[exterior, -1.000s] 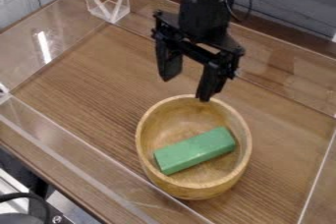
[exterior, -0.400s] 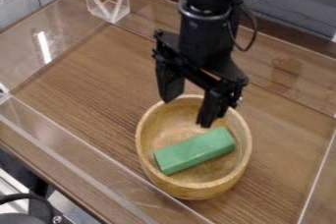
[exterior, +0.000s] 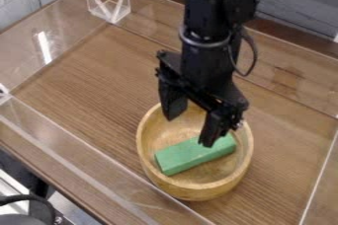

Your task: Remove the green block from inside the brown bowl and put it on the table

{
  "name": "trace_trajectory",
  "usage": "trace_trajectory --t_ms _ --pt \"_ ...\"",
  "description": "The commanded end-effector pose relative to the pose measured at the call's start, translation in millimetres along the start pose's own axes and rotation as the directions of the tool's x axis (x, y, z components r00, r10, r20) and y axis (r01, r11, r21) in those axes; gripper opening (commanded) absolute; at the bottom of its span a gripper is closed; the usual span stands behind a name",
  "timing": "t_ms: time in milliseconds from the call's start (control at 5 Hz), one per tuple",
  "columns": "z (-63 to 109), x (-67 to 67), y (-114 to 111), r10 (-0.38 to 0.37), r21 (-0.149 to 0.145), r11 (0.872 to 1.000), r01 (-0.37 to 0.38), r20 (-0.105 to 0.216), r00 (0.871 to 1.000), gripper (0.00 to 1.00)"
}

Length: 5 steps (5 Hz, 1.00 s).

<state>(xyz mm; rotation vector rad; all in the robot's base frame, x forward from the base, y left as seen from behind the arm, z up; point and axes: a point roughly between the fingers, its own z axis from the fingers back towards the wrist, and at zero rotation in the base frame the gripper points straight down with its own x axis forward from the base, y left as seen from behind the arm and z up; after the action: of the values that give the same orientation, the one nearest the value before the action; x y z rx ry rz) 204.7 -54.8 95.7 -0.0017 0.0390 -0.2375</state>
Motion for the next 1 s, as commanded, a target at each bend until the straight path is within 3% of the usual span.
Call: trace_trajectory --t_ms 0,800 --pt "1.5 4.5 -3.5 -0.062 -0.007 0.998 0.062 0.052 0.997 1.00" --pt "-6.6 7.9 1.4 -0.116 -0.038 0.992 0.118 0.055 0.992 1.00"
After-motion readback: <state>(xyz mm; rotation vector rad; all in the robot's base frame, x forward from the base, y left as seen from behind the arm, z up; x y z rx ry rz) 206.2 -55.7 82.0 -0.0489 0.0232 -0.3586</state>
